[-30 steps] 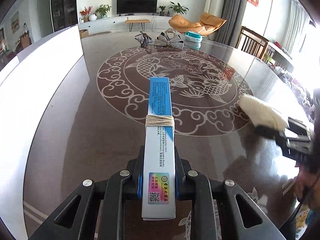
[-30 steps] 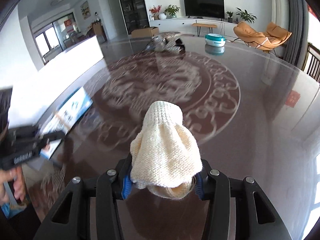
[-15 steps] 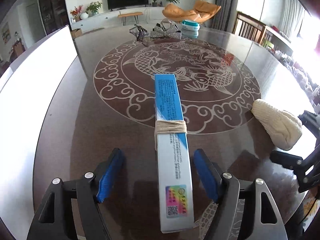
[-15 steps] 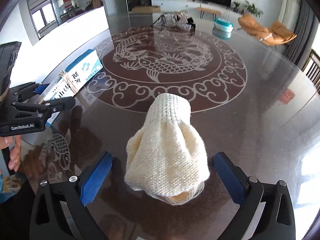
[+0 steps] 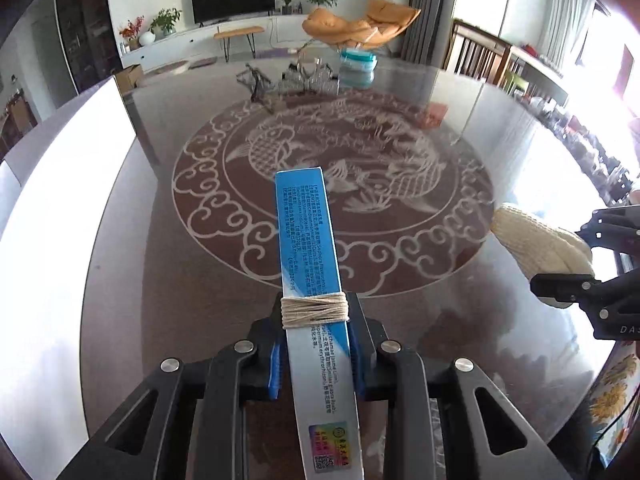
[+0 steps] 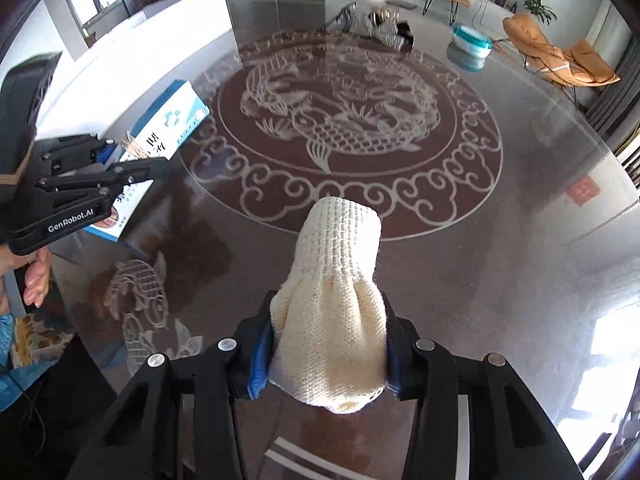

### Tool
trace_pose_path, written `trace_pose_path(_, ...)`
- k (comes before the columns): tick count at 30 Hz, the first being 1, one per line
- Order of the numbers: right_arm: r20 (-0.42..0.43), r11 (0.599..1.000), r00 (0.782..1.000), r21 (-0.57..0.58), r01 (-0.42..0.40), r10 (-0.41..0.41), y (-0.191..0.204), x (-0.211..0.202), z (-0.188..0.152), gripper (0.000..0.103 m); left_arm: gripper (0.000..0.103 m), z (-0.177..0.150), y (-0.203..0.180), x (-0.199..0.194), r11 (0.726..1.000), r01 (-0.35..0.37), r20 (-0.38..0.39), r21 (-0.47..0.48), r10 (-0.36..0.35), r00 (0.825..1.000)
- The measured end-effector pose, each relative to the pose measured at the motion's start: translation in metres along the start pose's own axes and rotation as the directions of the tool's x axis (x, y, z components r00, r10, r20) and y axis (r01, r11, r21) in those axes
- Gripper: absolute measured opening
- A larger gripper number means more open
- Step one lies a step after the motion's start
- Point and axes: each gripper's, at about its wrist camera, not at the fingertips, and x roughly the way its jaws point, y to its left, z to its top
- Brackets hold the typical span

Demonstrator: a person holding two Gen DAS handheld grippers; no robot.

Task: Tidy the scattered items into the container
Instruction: 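Lift the medicine box with the left tool while the right tool lifts the knitted item, then carry the medicine box and knitted item over the container with both tools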

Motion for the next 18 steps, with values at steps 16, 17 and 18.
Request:
trace_pose_path(16,0.025,0.997,0.997,-0.036,-0.066,0.067,0.037,0.006,0.022,0.046,0.026,-0.016,0.059,-0.058,0.986,0.097,0.06,-0.132,-0.09,0.994)
trace_pose_path(17,0.034,0.997,0.997,-0.038,-0.074,0.076,0.041,0.007,0.029,0.046,0.026,-0.015,0.069,-0.068,0.985,0.096,0.077,-0.144,-0.085,0.993)
trace_pose_path(18,0.048,0.996,0.995,-0.044,-0.083,0.085,0.047,0.006,0.038,0.046,0.026,-0.013,0.078,-0.079,0.984,0.094,0.096,-0.153,-0.079,0.992)
